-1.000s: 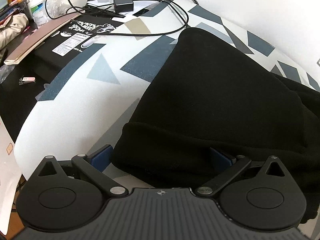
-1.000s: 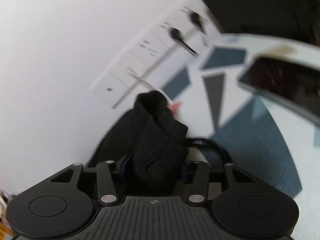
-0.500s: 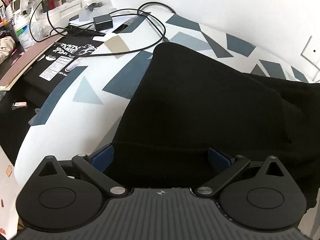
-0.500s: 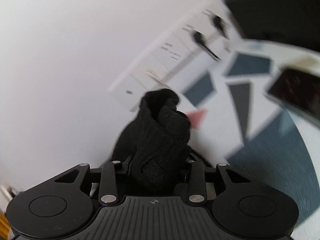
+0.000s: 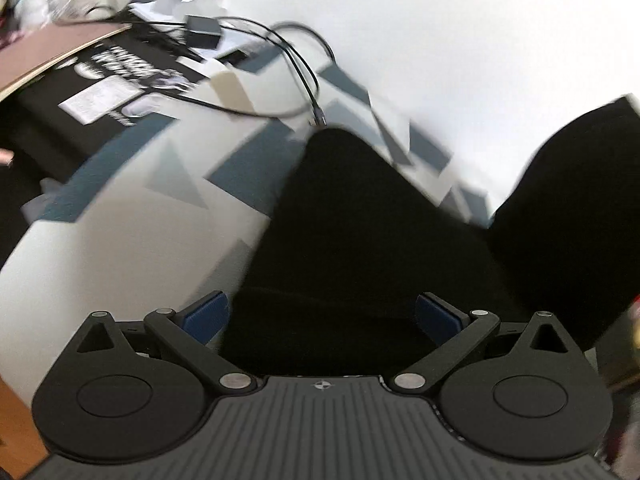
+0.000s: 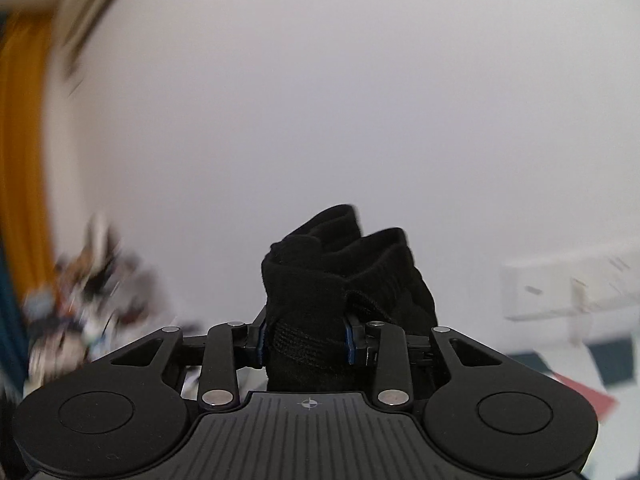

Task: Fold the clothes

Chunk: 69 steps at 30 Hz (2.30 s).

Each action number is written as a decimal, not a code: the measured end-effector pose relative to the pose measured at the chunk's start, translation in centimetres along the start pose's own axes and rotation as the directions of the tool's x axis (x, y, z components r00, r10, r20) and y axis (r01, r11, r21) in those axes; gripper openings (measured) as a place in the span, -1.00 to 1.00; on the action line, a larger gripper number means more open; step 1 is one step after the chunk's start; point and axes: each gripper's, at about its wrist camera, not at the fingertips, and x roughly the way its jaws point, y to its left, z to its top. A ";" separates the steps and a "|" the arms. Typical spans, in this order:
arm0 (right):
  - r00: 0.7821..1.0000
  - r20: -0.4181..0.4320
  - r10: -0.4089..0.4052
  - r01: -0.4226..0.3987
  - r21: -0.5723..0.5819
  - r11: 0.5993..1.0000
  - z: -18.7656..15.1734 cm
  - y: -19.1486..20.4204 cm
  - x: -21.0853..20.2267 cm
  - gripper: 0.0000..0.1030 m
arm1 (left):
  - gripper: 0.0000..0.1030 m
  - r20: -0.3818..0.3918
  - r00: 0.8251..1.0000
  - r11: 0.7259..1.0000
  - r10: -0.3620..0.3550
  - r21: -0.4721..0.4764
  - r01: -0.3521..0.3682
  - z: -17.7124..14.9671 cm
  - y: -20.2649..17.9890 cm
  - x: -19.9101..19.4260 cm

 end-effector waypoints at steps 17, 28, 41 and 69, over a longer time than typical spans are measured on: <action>0.897 -0.441 -0.029 -0.136 -0.337 0.932 -13.5 22.2 8.4 0.44 | 0.98 -0.009 0.995 0.988 -0.095 -0.125 0.093 3.2 12.4 -4.7; 0.902 -0.412 -0.127 0.043 -0.206 0.978 -8.6 17.0 1.2 0.60 | 0.98 -0.080 0.976 0.979 -0.204 -0.017 0.204 5.2 8.8 -1.5; 0.801 -0.481 -0.356 0.441 0.072 0.895 -13.7 7.3 1.8 0.57 | 0.98 -0.169 0.976 0.964 -0.136 0.203 0.170 6.2 0.7 3.6; 0.794 -0.493 -0.356 0.367 -0.078 0.927 -15.4 8.8 2.1 0.58 | 1.00 -0.342 0.916 0.967 -0.210 -0.214 0.141 3.9 6.7 6.1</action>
